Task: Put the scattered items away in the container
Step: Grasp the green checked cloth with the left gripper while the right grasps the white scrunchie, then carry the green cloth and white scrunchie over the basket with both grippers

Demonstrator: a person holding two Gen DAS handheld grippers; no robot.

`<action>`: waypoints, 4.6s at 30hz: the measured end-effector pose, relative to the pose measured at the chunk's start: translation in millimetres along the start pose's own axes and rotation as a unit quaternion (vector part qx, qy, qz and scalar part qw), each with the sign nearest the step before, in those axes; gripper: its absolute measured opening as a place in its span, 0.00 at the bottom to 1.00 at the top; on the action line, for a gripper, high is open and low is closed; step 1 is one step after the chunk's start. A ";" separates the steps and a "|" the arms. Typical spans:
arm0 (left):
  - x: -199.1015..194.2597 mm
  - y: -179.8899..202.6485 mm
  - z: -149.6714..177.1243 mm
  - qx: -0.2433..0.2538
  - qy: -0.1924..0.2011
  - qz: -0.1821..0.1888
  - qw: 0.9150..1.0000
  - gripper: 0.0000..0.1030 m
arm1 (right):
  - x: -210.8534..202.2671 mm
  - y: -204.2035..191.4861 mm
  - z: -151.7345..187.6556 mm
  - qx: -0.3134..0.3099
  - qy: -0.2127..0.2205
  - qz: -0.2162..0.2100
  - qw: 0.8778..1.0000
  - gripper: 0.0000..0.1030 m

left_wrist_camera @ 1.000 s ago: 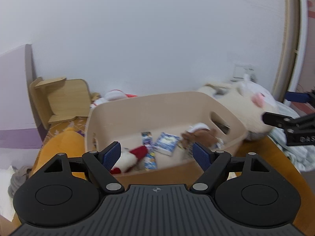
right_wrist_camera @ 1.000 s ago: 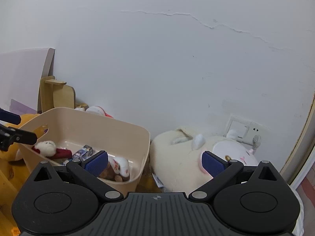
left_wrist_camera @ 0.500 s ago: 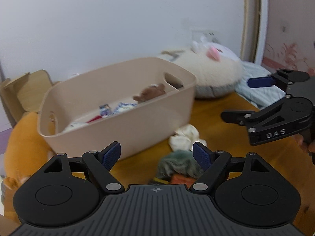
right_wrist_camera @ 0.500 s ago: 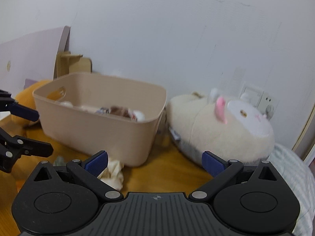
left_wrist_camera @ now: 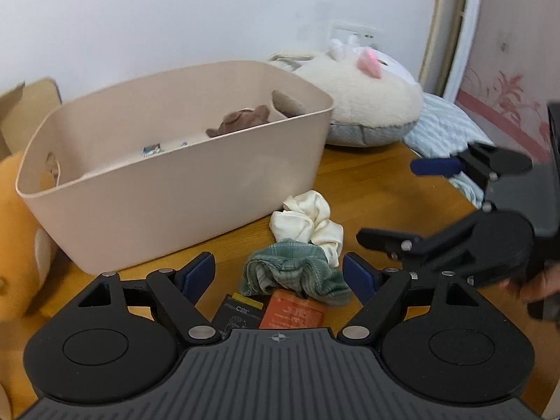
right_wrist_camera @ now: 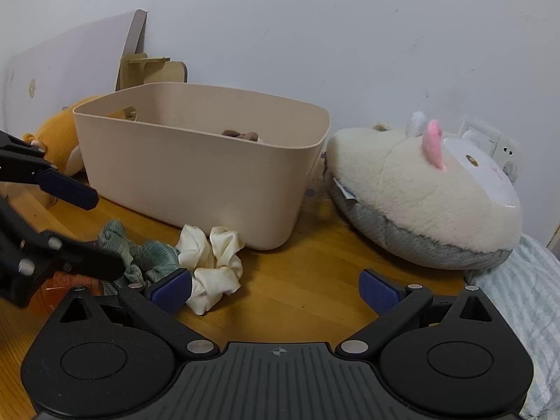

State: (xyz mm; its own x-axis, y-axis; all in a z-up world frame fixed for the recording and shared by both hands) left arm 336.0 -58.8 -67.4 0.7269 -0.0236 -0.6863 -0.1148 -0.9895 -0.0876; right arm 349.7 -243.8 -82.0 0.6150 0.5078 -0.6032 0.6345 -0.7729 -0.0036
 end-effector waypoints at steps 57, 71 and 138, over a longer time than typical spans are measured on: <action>40.4 -21.4 2.1 -0.104 -0.082 0.035 0.991 0.18 | 45.9 4.1 7.7 0.039 -0.013 -0.052 0.998 0.04; 27.6 -16.5 1.9 -0.097 -0.071 0.040 0.992 0.12 | 24.5 -3.9 4.4 0.012 0.008 -0.044 0.999 0.02; 28.6 -156.6 -104.9 -0.133 0.057 -0.114 0.983 0.44 | 52.7 21.6 -127.1 -0.037 0.066 -0.009 0.997 0.30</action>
State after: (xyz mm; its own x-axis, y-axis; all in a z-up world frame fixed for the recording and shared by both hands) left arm 445.8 80.6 2.4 0.7865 0.2028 -0.5834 0.2297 -0.9728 -0.0284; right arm 455.3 -185.4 -12.5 0.6569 0.5704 -0.4931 0.6755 -0.7357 0.0489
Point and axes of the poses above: each gripper's, at about its wrist camera, not at the fingertips, and x roughly the way its jaws point, y to its right, z to its underside, the point moved 4 cm from there along x, roughly the way its jaws point, and after that the axes turned 14 degrees about -z, right-handed, at the moved point
